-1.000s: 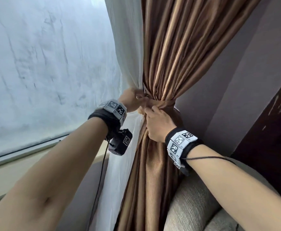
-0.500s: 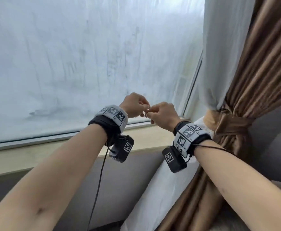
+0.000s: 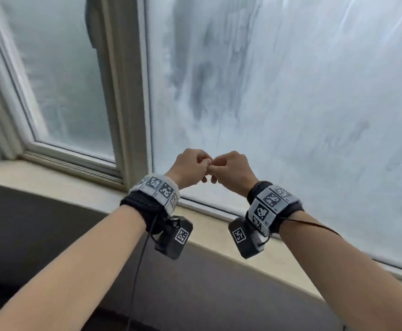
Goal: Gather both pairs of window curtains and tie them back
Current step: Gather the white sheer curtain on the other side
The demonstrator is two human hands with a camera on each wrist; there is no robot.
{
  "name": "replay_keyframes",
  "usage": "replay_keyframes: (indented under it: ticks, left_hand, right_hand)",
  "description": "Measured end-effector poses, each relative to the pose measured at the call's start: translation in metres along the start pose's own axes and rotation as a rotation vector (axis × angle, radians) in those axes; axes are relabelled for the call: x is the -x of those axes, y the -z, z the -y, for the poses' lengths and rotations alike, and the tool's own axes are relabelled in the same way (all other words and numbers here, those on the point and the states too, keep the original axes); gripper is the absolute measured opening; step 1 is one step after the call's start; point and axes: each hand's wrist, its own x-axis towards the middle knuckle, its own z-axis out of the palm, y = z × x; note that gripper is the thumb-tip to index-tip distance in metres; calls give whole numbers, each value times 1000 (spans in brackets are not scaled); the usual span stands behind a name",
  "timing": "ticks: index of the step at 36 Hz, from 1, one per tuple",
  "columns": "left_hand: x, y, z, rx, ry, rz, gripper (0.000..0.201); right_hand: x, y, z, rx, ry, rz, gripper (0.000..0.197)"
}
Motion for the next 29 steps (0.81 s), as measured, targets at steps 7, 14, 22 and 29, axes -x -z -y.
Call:
replay_keyframes:
  ticks: [7, 14, 22, 29]
  left_hand:
    - [4, 173, 73, 137, 109, -327, 39]
    - [69, 327, 155, -92, 368, -706, 53]
    - [170, 473, 238, -274, 609, -877, 55]
    - [225, 612, 304, -457, 701, -833, 44]
  right_hand:
    - [-106, -114, 125, -34, 471, 118, 9]
    - [-138, -274, 261, -96, 712, 284, 6]
    - [-130, -438, 388, -42, 903, 510, 22]
    - [-135, -564, 495, -165, 910, 574, 25]
